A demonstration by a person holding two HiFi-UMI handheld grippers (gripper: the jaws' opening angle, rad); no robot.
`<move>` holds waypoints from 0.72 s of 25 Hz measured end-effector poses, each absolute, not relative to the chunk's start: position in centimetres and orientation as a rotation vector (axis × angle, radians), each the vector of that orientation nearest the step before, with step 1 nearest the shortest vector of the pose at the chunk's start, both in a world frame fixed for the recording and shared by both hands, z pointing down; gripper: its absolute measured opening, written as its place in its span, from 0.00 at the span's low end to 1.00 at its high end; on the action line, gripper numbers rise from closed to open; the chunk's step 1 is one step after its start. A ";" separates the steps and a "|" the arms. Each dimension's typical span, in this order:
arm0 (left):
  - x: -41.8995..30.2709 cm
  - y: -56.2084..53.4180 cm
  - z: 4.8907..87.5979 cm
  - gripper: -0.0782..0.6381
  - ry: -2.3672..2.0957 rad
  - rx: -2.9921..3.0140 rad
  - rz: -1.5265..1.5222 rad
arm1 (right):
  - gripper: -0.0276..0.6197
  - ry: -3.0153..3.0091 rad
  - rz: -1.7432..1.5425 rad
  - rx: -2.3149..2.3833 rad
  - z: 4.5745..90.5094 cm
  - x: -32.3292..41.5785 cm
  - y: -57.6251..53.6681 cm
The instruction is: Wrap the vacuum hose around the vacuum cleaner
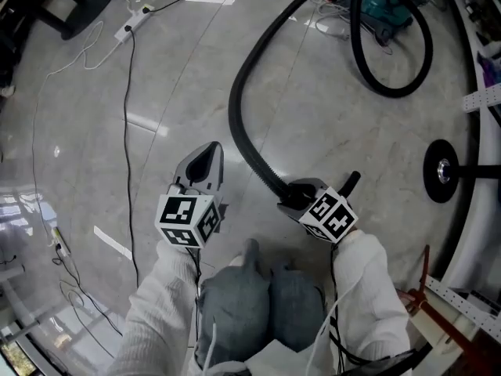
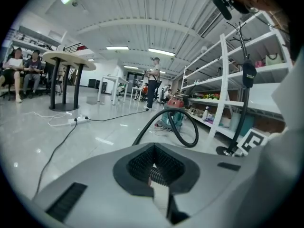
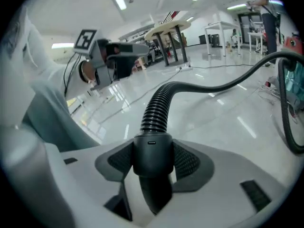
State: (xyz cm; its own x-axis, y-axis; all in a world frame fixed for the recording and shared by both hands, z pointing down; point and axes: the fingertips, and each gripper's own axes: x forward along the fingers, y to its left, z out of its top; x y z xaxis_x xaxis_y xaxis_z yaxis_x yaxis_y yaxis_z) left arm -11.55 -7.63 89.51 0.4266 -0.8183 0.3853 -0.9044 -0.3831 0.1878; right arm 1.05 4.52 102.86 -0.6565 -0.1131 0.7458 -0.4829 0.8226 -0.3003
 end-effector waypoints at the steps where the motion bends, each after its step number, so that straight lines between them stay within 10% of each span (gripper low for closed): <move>1: -11.9 -7.2 86.7 0.11 -1.462 2.323 0.352 | 0.41 -2.266 0.667 0.437 99.3 0.5 4.9; 18: -16.2 -7.8 30.9 0.11 -1.400 2.313 0.226 | 0.41 -2.783 0.994 0.916 31.0 -8.6 0.0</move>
